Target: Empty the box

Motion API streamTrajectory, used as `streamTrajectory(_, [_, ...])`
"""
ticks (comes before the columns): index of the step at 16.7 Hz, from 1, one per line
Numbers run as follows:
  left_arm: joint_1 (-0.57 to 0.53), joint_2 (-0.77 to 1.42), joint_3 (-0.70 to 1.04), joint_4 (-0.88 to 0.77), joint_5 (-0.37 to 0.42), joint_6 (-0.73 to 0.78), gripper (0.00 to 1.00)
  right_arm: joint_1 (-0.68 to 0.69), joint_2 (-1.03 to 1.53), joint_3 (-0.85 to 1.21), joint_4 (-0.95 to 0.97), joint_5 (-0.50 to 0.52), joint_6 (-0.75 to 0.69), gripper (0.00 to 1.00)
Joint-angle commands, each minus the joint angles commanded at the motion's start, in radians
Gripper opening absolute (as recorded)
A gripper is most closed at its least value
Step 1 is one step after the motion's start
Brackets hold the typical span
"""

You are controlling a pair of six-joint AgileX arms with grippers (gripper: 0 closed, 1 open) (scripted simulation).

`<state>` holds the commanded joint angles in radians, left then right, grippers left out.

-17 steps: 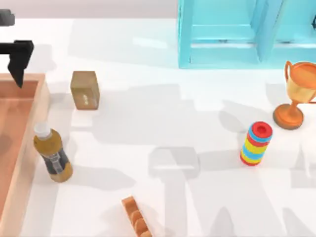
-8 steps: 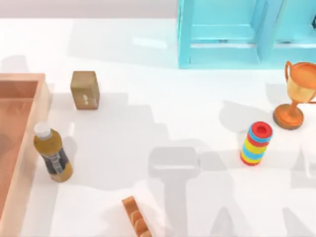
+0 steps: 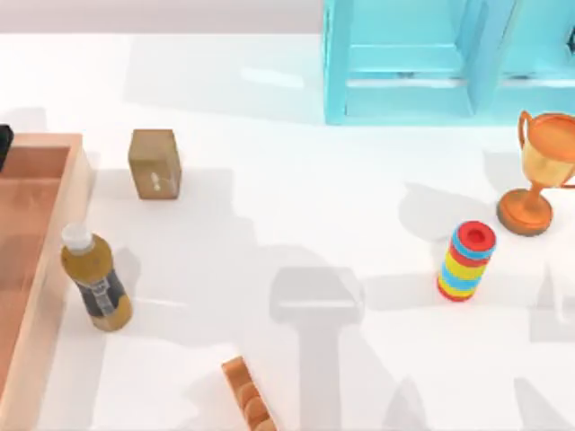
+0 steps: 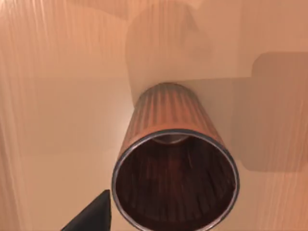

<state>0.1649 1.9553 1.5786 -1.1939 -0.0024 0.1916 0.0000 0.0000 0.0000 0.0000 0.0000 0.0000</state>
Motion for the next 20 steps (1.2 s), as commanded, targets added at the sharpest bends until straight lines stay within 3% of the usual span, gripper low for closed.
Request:
streamTrajectory(5, [0.010, 0.011, -0.170, 0.182, 0.000, 0.010, 1.00, 0.000, 0.000, 0.000, 0.000, 0.000, 0.000, 1.00])
streamTrajectory(11, [0.011, 0.020, -0.188, 0.208, 0.000, 0.011, 1.00, 0.000, 0.000, 0.000, 0.000, 0.000, 0.000, 1.00])
streamTrajectory(20, [0.011, 0.020, -0.188, 0.208, 0.000, 0.011, 0.32, 0.000, 0.000, 0.000, 0.000, 0.000, 0.000, 1.00])
